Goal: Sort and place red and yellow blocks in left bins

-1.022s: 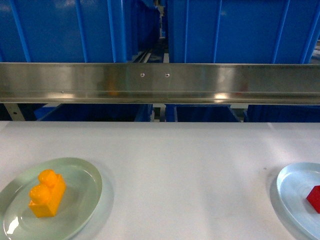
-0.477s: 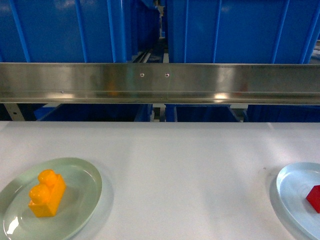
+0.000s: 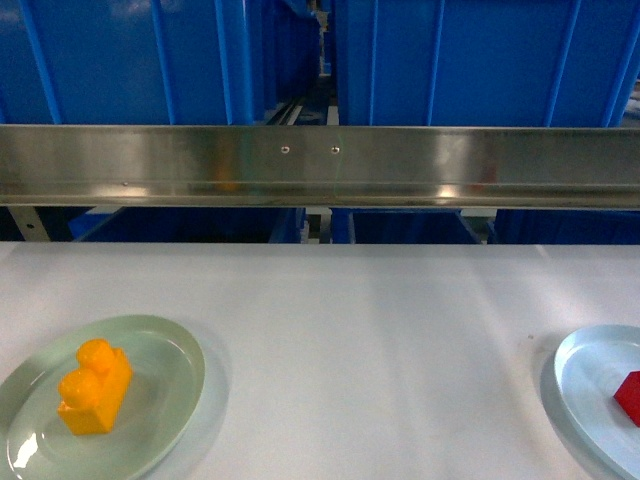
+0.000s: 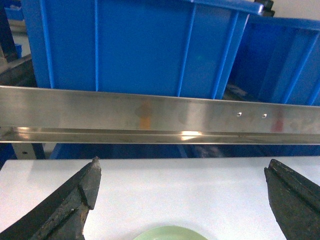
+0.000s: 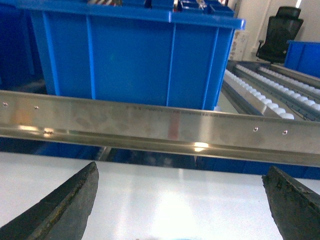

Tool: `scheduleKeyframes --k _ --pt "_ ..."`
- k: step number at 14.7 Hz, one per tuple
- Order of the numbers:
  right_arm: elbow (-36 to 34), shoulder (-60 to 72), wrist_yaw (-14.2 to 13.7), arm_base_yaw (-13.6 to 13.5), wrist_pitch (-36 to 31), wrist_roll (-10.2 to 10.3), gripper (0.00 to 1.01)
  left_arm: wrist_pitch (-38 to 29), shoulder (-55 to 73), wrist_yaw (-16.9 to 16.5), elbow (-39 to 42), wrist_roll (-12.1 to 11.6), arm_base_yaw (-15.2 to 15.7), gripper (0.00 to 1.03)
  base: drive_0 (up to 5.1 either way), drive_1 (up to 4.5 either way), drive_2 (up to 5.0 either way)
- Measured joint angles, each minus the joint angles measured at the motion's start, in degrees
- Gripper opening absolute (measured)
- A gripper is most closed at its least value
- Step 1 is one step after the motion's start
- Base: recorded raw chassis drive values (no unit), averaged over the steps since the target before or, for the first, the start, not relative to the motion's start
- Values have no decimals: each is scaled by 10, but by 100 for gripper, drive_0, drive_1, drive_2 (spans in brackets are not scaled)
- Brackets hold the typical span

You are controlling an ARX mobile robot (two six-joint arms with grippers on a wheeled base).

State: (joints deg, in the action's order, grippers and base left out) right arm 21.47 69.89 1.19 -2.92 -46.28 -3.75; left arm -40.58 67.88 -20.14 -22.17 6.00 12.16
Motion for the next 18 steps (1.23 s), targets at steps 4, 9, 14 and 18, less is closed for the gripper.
scheduleKeyframes --k 4,9,14,18 --pt "37 123 17 6 -14 -9 98 -36 100 2 -35 -3 -26 98 0 0 0" --pt "83 257 28 30 -19 -23 98 -39 100 2 -35 -4 -25 98 0 0 0" --pt "87 326 24 30 -24 -28 98 -40 100 2 -35 -4 -25 98 0 0 0" --pt "63 381 23 29 -58 -30 98 -39 100 2 -35 -4 -25 98 0 0 0"
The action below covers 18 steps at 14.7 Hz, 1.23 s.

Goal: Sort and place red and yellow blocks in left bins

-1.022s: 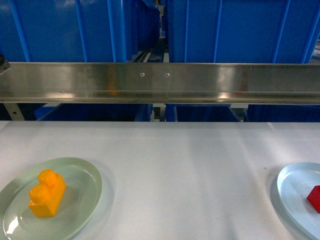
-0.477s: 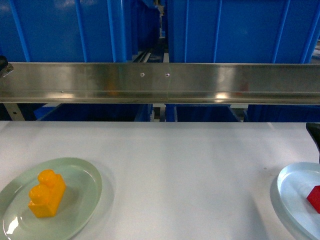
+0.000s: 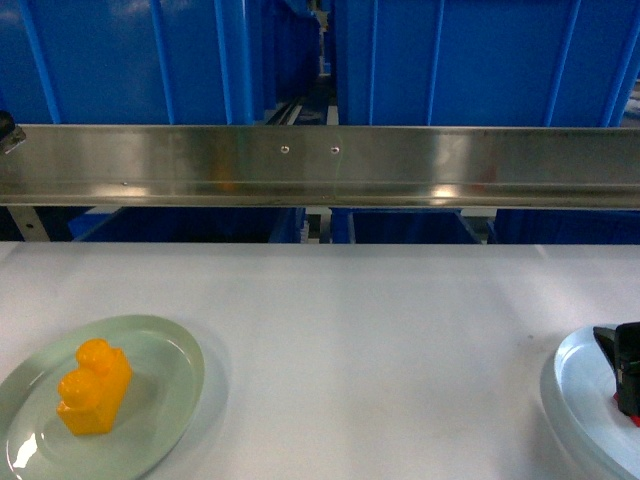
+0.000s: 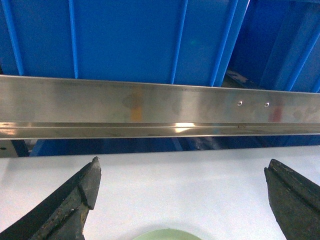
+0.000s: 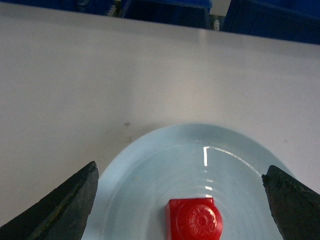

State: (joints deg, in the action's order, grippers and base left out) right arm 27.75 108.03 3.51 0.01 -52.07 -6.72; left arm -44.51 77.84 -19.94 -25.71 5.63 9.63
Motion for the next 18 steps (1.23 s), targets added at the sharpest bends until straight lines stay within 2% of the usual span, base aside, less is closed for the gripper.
scheduleKeyframes --k 5,14,15,18 --pt "-13 83 1 1 -47 7 98 0 0 0 0 0 0 98 0 0 0" --pt "35 130 11 24 -24 16 98 0 0 0 0 0 0 98 0 0 0" --pt "38 143 12 32 -27 22 97 0 0 0 0 0 0 98 0 0 0" --pt "38 151 10 38 -36 29 68 0 0 0 0 0 0 98 0 0 0"
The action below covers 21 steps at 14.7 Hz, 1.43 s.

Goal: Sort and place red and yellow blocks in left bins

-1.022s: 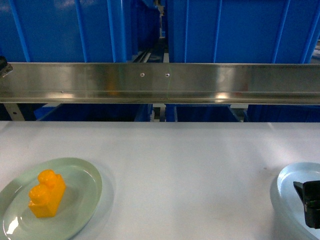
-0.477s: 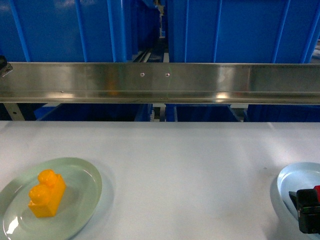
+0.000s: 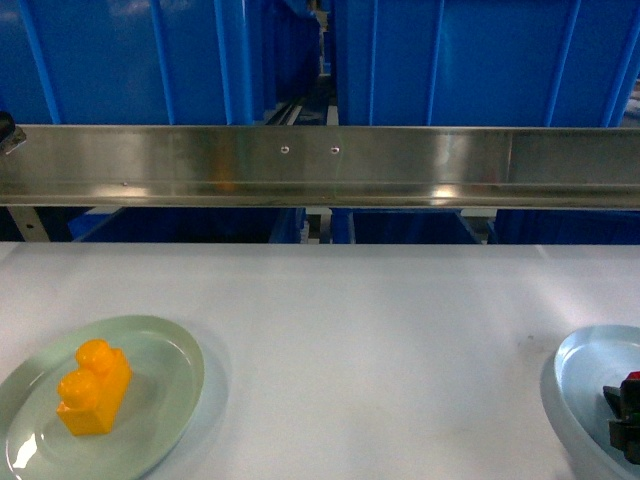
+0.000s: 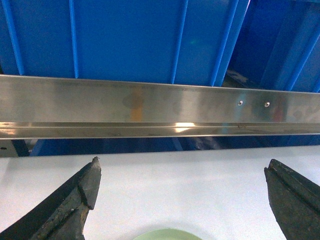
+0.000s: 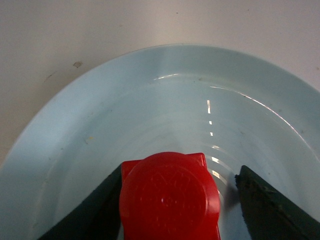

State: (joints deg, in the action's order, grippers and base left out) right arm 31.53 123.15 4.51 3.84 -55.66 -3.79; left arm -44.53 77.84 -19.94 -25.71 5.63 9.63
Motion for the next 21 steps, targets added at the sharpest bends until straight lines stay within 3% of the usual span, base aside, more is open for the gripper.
scheduleKeyframes --k 3,4,9,12,14,17,20,21 --pt "-7 5 11 7 -18 12 35 0 0 0 0 0 0 98 0 0 0" --pt "-10 5 15 7 -26 13 29 0 0 0 0 0 0 98 0 0 0" --pt "-43 -27 15 23 -53 19 28 0 0 0 0 0 0 98 0 0 0" --pt "-94 -154 21 35 -83 25 28 0 0 0 0 0 0 98 0 0 0" --pt "-147 -259 32 45 -67 23 28 0 0 0 0 0 0 98 0 0 0" --pt "-224 -482 64 76 56 23 27 0 0 0 0 0 0 98 0 0 0" --pt "-250 -745 99 99 245 17 27 0 0 0 0 0 0 98 0 0 0" --pt "-263 -894 118 99 344 7 27 0 0 0 0 0 0 98 0 0 0"
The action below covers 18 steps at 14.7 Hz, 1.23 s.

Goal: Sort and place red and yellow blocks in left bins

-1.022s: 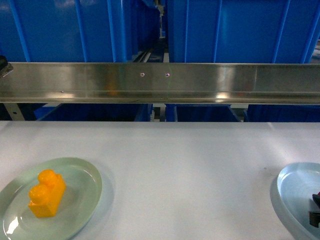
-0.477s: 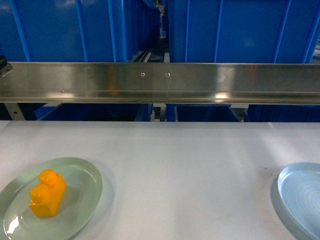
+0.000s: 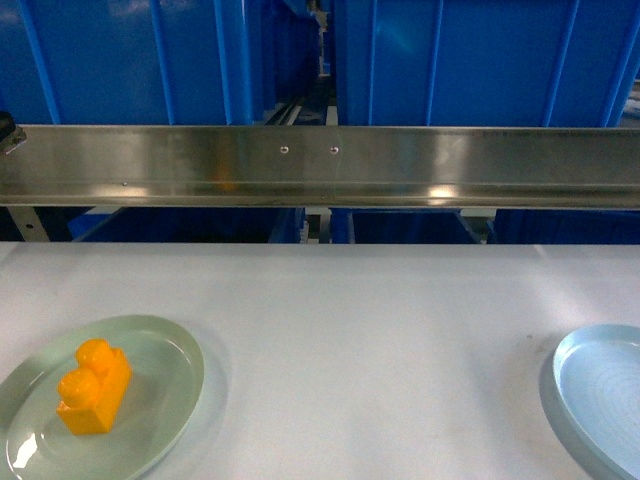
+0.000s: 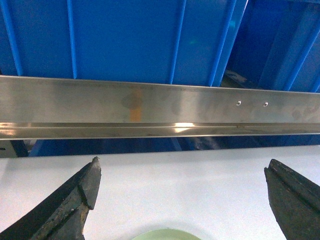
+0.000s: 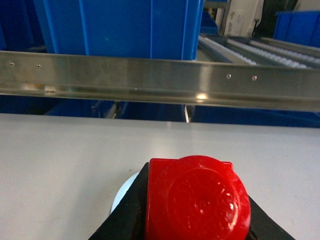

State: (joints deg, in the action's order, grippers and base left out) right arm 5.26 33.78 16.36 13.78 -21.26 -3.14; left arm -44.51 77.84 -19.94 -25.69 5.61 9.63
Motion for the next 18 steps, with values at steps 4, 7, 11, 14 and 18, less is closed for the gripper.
scheduleKeyframes --k 4,7,11,14,18 --pt "-13 -42 -29 -25 20 -10 27 0 0 0 0 0 0 98 0 0 0" --pt "-13 -43 -29 -25 19 -10 27 3 20 22 -3 -6 -28 98 0 0 0" --pt "-13 -43 -29 -25 19 -10 27 26 87 110 -53 -28 -71 98 0 0 0" --pt "-13 -43 -29 -25 19 -10 27 71 145 250 -68 -61 -149 98 0 0 0" --pt "-13 -43 -29 -25 19 -10 27 83 163 331 -61 -47 -198 98 0 0 0"
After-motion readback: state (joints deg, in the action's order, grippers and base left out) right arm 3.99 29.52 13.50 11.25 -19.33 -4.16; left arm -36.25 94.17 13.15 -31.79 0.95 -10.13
